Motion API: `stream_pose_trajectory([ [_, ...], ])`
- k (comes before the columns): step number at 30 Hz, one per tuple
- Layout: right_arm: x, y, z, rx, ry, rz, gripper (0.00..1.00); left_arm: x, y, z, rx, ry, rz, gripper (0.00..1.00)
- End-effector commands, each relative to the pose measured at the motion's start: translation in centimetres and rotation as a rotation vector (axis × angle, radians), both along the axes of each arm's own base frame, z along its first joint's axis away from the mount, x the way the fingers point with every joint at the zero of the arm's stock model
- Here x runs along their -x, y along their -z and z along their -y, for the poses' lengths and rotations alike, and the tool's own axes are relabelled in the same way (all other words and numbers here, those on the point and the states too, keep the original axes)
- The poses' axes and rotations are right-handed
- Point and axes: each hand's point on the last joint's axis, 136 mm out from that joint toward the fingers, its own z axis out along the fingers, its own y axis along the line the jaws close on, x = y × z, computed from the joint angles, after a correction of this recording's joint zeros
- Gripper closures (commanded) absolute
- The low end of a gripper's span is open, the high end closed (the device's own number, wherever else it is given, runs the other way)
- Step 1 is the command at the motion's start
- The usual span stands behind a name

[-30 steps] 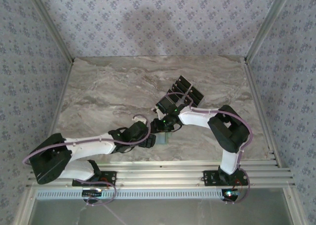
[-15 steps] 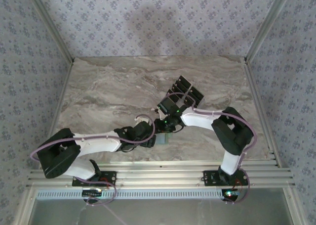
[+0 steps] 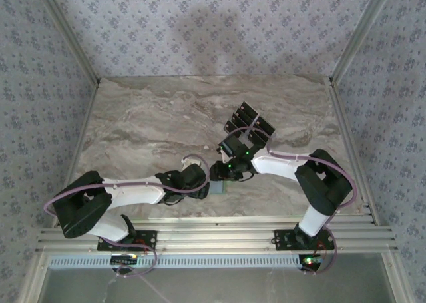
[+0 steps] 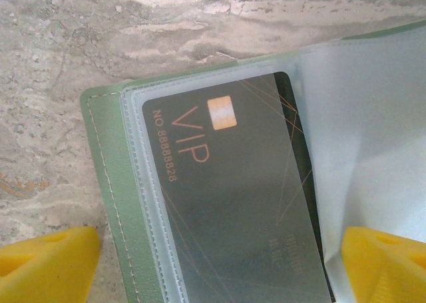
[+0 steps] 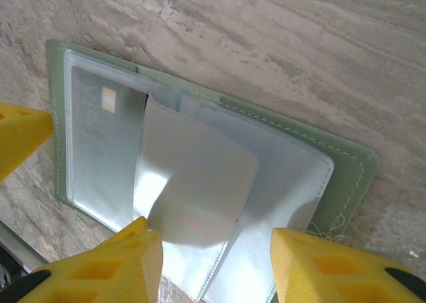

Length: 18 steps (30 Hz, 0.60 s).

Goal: Put the credit cards into the card holder

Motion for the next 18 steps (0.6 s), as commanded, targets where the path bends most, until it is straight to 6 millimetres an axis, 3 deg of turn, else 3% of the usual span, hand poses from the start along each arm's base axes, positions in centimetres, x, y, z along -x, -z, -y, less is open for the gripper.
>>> stream_pose_trajectory([
  [1,0.0,0.6,0.0,0.006,0.016,-0.011,0.51,0.3,0.7,-0.5,-0.022,-0.014,-0.004,0.07],
  [10,-0.1,1.3,-1.3,-0.009,-0.018,-0.036,0.51,0.3,1.0,-0.6,-0.025,-0.016,-0.008,0.07],
  [18,-0.2,0.5,-2.6,-0.053,-0.05,-0.045,0.51,0.1,0.0,-0.8,-0.017,-0.028,0.012,0.06],
])
